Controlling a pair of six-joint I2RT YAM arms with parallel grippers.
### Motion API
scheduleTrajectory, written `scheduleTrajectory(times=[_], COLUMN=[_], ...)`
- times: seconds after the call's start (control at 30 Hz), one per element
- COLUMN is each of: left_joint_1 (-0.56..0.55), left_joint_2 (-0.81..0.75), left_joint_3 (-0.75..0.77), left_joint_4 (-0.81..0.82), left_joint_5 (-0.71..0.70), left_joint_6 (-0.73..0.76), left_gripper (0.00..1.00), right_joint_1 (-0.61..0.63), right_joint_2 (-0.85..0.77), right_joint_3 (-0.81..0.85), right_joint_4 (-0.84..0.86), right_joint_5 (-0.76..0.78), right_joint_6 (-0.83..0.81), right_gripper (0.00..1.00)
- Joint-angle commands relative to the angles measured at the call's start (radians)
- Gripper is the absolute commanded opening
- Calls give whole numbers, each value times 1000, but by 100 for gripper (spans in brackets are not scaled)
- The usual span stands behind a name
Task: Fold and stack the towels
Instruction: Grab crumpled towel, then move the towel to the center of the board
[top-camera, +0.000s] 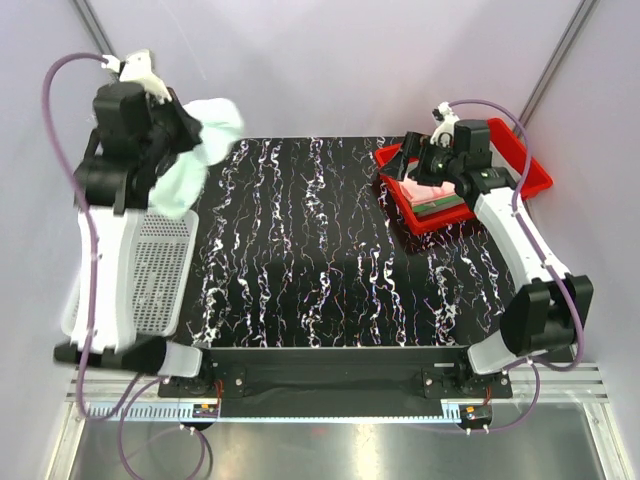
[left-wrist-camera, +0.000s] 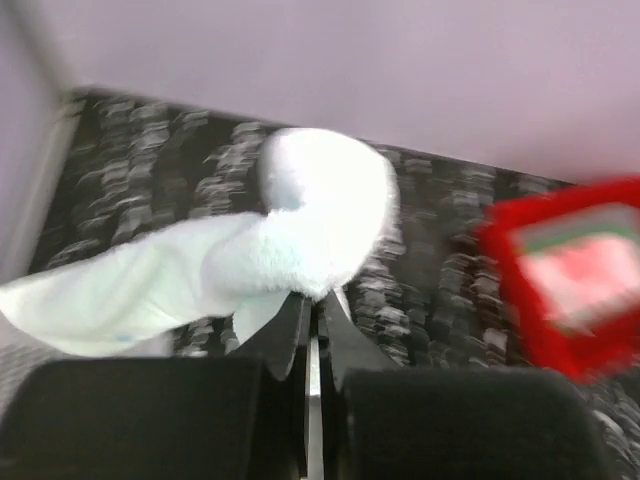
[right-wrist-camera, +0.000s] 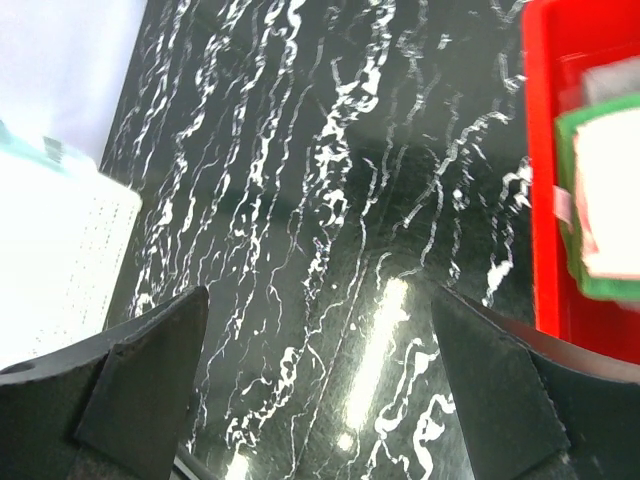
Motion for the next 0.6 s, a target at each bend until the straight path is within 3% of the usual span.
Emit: scheduleTrajectory(times=[0.0, 0.03, 0.17, 0.37, 0.5, 0.57], left_joint_1=[-74, -119, -252, -568, -809, -857], left_joint_2=[-164, -203, -333, -392, -382, -355], left_joint_3=[-174, -352, -780, -1238, -1363, -1385], left_joint_4=[174, 244, 511, 741, 838, 867], left_joint_5=[303, 361, 502, 423, 289, 273], left_joint_6=[-69, -94, -223, -350, -431, -454], left_gripper=[0, 0, 0, 1, 7, 12], right_joint_1=[6, 5, 8, 6, 16, 32], right_joint_2=[-139, -157, -231, -245, -255, -245], right_joint_3=[-37, -60, -100, -212, -326, -337], right_joint_4=[47, 52, -31, -132, -128, -119], right_joint_5=[92, 109, 249, 246, 224, 229], right_joint_6=[59, 63, 65, 33, 22, 22], right_gripper=[100, 100, 100, 100, 100, 100])
